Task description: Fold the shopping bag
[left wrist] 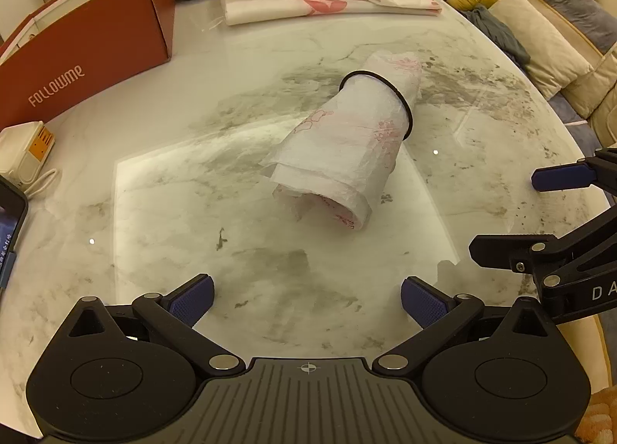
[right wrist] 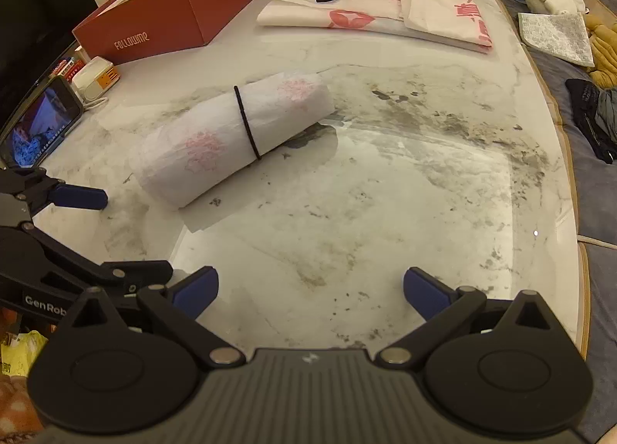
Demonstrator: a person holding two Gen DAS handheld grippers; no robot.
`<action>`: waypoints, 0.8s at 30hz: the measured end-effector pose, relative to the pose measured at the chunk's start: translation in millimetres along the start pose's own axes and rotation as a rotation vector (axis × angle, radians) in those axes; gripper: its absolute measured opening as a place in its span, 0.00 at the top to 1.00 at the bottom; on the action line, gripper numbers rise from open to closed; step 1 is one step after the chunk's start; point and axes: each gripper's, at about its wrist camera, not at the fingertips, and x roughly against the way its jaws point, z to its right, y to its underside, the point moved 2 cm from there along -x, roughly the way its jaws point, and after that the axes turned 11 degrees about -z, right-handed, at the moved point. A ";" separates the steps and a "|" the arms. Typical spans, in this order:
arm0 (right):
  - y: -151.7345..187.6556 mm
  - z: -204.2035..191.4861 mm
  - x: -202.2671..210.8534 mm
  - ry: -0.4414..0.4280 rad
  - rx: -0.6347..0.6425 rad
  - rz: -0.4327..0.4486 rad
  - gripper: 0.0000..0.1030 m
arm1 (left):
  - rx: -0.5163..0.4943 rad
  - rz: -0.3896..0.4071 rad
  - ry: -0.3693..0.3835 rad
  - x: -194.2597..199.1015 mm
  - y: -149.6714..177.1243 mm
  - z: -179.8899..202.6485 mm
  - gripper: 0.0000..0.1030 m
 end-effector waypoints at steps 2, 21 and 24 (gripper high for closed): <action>-0.2 -1.3 -0.1 -0.006 -0.008 0.000 0.00 | 0.004 -0.002 0.000 -0.3 0.0 -1.2 0.00; -6.1 -10.0 -1.2 -0.068 0.076 -0.005 0.00 | -0.008 0.023 0.000 -1.2 1.7 -3.7 0.00; -5.0 -9.4 -1.2 -0.053 0.071 -0.006 0.00 | -0.012 0.026 0.001 -0.3 2.6 -0.8 0.00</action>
